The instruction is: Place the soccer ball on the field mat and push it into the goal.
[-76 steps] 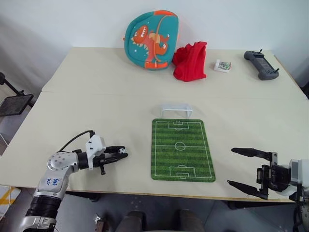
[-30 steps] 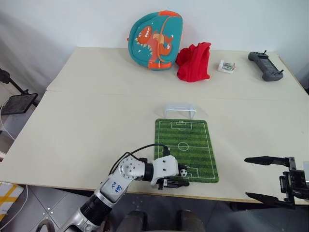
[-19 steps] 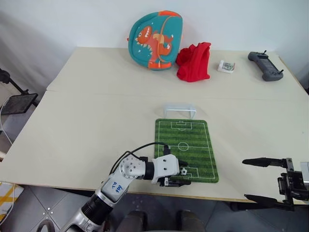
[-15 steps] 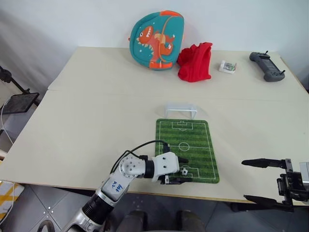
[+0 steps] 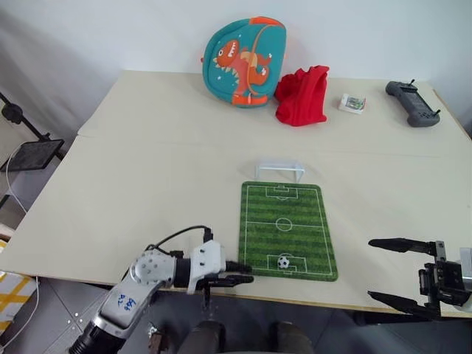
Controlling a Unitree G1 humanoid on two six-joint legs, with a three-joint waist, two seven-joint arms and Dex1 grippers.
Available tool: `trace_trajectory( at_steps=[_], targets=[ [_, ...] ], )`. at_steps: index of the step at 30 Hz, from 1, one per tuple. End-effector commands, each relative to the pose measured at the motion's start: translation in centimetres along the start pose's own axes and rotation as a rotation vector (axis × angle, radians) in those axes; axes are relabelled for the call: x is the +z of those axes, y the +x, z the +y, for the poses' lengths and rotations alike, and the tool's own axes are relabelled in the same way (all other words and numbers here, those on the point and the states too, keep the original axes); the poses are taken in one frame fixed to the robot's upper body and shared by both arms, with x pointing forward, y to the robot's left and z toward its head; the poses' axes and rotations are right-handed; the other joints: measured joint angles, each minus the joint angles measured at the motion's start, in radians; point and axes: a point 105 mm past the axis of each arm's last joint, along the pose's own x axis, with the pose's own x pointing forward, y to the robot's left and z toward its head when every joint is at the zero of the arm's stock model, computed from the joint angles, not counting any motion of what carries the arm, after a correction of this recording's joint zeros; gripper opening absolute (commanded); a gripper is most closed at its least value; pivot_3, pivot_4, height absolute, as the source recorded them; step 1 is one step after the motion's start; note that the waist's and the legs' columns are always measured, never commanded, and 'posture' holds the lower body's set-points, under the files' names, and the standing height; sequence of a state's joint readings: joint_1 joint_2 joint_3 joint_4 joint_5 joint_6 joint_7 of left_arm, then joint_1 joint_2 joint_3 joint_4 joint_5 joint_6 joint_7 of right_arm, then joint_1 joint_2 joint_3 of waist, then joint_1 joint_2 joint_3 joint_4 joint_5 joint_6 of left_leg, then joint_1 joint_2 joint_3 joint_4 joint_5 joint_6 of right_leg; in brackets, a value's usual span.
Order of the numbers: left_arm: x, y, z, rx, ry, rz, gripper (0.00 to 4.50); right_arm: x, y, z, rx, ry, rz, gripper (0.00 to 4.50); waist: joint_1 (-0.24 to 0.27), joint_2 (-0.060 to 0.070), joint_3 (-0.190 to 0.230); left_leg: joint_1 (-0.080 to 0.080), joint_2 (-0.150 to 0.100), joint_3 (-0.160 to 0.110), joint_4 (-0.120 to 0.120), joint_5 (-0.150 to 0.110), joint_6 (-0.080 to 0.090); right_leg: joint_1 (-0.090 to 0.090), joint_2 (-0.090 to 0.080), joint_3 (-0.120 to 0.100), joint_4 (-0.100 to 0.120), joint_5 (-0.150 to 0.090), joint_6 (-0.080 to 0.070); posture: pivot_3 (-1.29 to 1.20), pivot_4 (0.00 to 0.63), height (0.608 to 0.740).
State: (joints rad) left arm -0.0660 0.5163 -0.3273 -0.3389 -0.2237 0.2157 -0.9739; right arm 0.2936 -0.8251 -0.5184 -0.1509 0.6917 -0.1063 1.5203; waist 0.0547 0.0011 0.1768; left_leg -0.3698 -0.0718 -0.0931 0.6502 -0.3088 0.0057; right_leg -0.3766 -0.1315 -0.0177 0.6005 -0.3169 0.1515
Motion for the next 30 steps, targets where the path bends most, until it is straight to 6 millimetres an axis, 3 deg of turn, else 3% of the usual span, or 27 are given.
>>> trace_trajectory(
  at_steps=[1,8,19,23,26,28,30],
  targets=[
    [1.8,2.6,-0.1,-0.007,0.034,-0.083,0.02,-0.6,-1.1,-0.1,-0.021,-0.017,-0.005,4.5,0.001,0.0,0.0,0.0,0.0,0.0,0.0,0.0,0.0,0.0,0.0,0.0,0.0,0.0,0.0,0.0,0.15,0.74],
    [2.0,5.2,0.6,-0.031,0.036,-0.083,0.02,-2.1,-2.5,0.2,-0.042,-0.002,0.024,4.5,-0.008,0.002,-0.001,0.001,0.0,0.001,-0.001,0.0,0.0,0.0,0.002,-0.001,0.0,0.0,0.001,0.0,0.15,0.74],
    [1.4,6.8,1.6,-0.016,0.038,-0.052,0.02,-3.2,-3.0,0.6,-0.058,0.004,0.038,4.5,-0.004,0.002,-0.001,0.001,-0.001,0.002,0.0,0.0,0.001,0.0,0.001,-0.001,0.0,0.001,0.001,0.0,0.15,0.74],
    [1.7,7.3,4.2,0.108,0.057,-0.059,0.02,-3.5,-3.2,0.8,-0.067,0.01,0.041,4.5,-0.002,0.002,-0.001,0.0,-0.001,0.002,0.001,0.0,0.001,0.0,0.001,-0.001,0.0,0.001,0.002,0.0,0.15,0.74],
    [2.6,6.8,8.0,0.281,0.105,-0.076,0.02,-3.6,-3.1,1.0,-0.105,0.013,0.026,4.5,-0.002,0.001,-0.001,0.0,-0.001,0.002,0.001,0.0,0.001,0.0,0.001,-0.001,0.0,0.001,0.002,0.0,0.15,0.74],
    [3.6,6.3,10.7,0.381,0.183,-0.091,0.02,-3.5,-2.8,0.2,-0.213,0.005,-0.018,4.5,-0.001,0.001,0.0,0.0,-0.001,0.001,0.001,0.001,0.001,0.0,0.002,-0.001,0.001,0.001,0.002,0.0,0.15,0.74],
    [4.8,5.7,12.1,0.408,0.214,-0.133,0.02,-3.1,-2.3,-0.9,-0.355,0.025,-0.099,4.5,-0.003,0.001,-0.001,0.001,-0.001,0.001,0.001,0.001,0.0,0.0,0.002,-0.001,0.001,0.001,0.002,0.0,0.15,0.74]
  ],
)
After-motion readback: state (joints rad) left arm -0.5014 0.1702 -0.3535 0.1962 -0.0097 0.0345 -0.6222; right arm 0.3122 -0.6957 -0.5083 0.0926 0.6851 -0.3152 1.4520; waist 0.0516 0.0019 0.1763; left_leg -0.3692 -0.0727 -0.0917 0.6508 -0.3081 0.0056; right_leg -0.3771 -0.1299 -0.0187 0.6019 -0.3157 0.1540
